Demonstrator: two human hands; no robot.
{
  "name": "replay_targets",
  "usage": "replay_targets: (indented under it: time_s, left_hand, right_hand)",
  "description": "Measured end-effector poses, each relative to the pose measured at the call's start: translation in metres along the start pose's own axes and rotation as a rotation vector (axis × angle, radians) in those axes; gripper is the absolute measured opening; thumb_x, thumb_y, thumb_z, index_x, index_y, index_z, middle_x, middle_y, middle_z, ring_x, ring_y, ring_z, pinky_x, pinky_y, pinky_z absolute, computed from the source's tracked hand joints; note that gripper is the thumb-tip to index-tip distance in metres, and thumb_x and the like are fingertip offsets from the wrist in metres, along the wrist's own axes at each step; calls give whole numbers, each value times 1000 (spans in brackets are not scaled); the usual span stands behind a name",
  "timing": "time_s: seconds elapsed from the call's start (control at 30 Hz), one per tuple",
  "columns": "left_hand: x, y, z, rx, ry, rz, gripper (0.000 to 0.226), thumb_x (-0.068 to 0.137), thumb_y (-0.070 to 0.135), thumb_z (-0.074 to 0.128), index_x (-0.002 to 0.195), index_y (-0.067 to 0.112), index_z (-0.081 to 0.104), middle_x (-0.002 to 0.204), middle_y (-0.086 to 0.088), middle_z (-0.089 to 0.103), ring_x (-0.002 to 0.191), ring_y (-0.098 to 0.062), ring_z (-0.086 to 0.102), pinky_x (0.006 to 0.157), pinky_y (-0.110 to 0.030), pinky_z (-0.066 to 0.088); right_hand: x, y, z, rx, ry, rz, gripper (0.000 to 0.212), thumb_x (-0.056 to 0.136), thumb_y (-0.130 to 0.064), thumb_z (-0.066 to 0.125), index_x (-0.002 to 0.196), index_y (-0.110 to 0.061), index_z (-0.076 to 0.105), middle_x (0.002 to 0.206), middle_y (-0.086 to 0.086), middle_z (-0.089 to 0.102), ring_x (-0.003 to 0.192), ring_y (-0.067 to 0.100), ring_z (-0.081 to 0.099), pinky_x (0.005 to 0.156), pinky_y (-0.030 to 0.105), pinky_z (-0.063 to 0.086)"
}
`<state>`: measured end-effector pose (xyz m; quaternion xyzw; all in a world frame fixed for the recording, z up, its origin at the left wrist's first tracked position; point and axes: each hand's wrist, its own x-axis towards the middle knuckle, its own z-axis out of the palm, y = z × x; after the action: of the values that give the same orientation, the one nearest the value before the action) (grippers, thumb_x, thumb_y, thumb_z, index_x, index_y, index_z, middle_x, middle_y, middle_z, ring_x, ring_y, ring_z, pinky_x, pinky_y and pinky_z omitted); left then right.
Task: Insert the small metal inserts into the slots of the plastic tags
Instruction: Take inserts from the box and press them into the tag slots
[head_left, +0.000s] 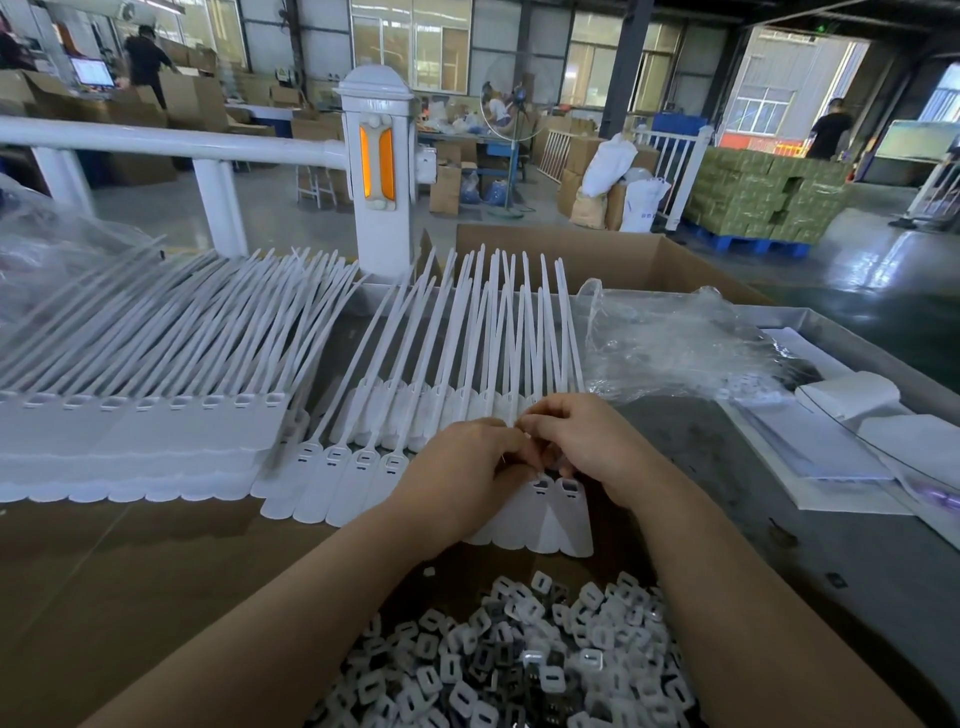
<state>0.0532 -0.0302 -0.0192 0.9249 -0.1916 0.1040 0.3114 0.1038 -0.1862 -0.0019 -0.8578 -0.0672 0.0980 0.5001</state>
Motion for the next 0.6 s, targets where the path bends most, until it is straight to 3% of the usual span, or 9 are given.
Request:
replay_targets:
  time_s: [0.13,0.27,0.33,0.43,0.53,0.6]
  left_hand:
    - [-1,-3,-11,19,79,-120,17,94,27,62,109,35,62,107,15,57,94,0,54,87,-20,46]
    - [-7,-21,-27,404,184,-391,43,94,45,55,133,31,44,138,-1,43,132,-23,37,111,-43,29]
    - [-11,-32,-35,476,190,-533,51,95,48,51,138,24,37,143,-11,39,135,-32,33,112,-49,27]
    - [-12,-41,-43,478,137,-702,58,96,48,47,141,17,30,145,-19,36,136,-39,32,109,-53,28]
    - [-11,-42,-42,369,143,-728,57,96,42,50,140,14,28,144,-21,37,135,-41,34,106,-53,34]
    - [-11,-41,-40,316,184,-706,55,95,36,54,137,15,28,141,-20,37,133,-41,35,101,-51,39]
  right_hand:
    - [1,2,-3,100,35,19,7,99,-17,61,96,-15,67,57,-2,66,41,5,52,41,18,43]
    - [2,3,0,-164,140,11,5,95,-14,63,92,-18,61,74,3,65,45,5,56,43,21,44]
    - [2,2,1,-396,208,15,9,92,-14,61,99,-11,58,78,3,62,57,12,57,49,29,46]
    - [1,1,2,-608,332,88,28,93,-20,57,116,-7,46,78,1,53,62,14,50,47,28,33]
    - [-1,1,4,-714,447,148,38,96,-27,55,126,-9,39,83,0,54,64,16,51,46,27,28]
    - [-1,2,4,-768,476,155,40,96,-29,55,127,-9,39,99,5,60,75,21,54,48,28,30]
